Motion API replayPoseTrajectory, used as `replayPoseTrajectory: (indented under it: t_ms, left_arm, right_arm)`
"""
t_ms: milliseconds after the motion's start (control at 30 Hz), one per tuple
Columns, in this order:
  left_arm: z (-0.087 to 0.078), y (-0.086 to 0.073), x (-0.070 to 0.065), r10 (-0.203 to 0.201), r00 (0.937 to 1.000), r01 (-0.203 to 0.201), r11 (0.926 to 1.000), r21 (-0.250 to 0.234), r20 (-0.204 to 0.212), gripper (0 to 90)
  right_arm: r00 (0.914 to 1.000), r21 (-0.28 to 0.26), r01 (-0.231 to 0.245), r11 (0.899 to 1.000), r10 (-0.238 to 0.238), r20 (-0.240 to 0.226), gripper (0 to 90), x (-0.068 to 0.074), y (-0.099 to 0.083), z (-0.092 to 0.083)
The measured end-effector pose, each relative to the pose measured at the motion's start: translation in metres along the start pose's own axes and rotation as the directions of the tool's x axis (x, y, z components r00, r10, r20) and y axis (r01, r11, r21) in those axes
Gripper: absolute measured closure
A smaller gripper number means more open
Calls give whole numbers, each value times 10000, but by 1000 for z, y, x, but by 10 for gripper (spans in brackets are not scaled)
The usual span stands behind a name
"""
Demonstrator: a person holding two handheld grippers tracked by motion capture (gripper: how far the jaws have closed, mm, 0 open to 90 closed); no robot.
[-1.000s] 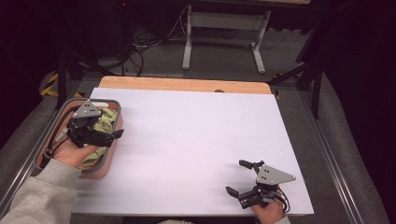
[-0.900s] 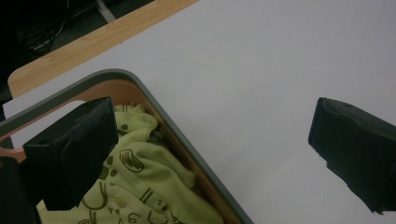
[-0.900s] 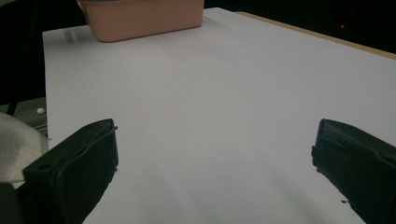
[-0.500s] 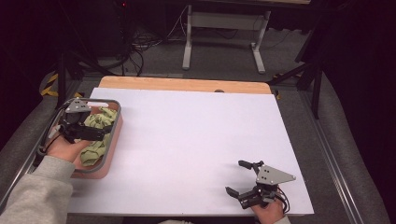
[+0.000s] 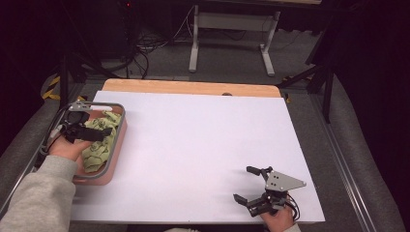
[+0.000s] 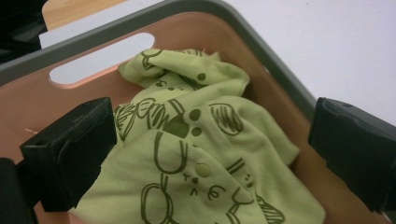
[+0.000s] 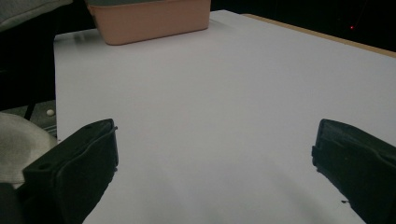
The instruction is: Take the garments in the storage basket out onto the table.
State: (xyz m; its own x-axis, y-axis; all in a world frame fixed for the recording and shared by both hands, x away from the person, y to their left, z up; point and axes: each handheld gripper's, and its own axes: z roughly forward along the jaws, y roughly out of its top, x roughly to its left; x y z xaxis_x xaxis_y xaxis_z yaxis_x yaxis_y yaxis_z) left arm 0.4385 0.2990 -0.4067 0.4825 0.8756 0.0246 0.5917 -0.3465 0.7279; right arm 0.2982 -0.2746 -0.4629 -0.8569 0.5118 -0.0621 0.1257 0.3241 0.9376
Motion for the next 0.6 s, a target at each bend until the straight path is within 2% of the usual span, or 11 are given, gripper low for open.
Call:
replayPoseTrajectory:
  t_ms: [167, 300, 367, 500, 600]
  left_arm:
    - [9, 0, 4, -10, 10000, 8, 9995, 308, 70, 26]
    - [16, -1, 5, 76, 9997, -62, 9982, 604, -243, 35]
    - [18, -1, 5, 120, 9996, -104, 9978, 652, -241, 39]
    - [26, -2, 5, 175, 9993, -134, 9925, 1212, -328, 51]
    - [29, -3, 6, 77, 9993, -24, 9906, 1365, -379, 68]
  right_arm:
    - [10000, -38, 11, 10000, -11, -68, 6, 0, 0, 0]
    - [10000, -54, 18, 10000, -19, -88, 6, 0, 0, 0]
    - [10000, -64, 27, 10000, -27, -73, 6, 0, 0, 0]
    - [10000, -67, 19, 10000, -20, -75, 6, 0, 0, 0]
    - [9999, -63, 25, 10000, -26, -99, 6, 0, 0, 0]
